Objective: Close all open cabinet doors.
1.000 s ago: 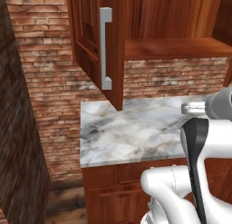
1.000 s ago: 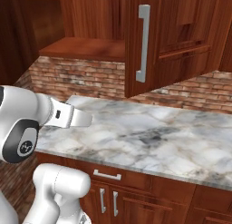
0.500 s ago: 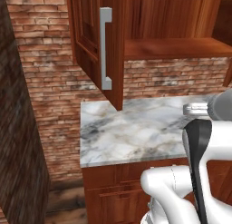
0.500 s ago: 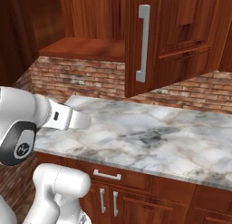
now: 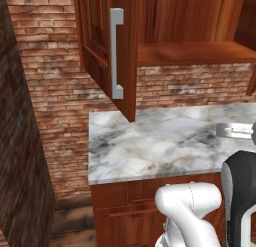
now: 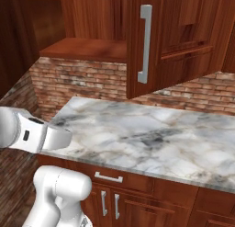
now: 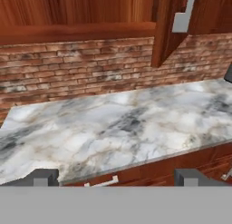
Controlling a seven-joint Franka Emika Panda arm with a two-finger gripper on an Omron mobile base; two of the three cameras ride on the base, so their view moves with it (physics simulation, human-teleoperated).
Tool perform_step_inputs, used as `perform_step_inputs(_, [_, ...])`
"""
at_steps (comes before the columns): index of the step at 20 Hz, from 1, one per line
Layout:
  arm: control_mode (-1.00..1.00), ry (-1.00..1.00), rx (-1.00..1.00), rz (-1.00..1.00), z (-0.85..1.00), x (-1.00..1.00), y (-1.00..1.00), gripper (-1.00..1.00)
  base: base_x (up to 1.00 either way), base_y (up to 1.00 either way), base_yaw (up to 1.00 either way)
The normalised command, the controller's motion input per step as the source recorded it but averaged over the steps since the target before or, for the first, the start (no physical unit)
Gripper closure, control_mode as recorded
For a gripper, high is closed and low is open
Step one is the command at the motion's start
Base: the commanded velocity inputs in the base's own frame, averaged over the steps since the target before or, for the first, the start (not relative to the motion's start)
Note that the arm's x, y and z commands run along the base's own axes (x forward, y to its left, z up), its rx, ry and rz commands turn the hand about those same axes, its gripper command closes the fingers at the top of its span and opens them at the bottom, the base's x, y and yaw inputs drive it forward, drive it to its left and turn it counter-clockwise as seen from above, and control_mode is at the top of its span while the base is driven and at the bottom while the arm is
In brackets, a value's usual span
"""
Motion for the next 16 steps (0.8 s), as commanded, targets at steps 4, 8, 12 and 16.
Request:
perform_step_inputs(4, [-1.0, -0.4, 0.0, 0.08, 0.0, -0.27, -0.44, -1.0, 0.0, 0.0, 0.0])
perform_step_inputs(8, [-1.0, -0.42, 0.02, 0.18, 0.0, -0.14, -0.7, -1.0, 0.0, 0.0, 0.0])
perform_step_inputs(12, [-1.0, -0.39, 0.03, 0.17, 0.0, -0.1, -0.71, -1.0, 0.0, 0.0, 0.0])
perform_step_inputs(16, [-1.0, -0.3, 0.08, 0.14, 0.02, 0.0, -0.73, -1.0, 0.0, 0.0, 0.0])
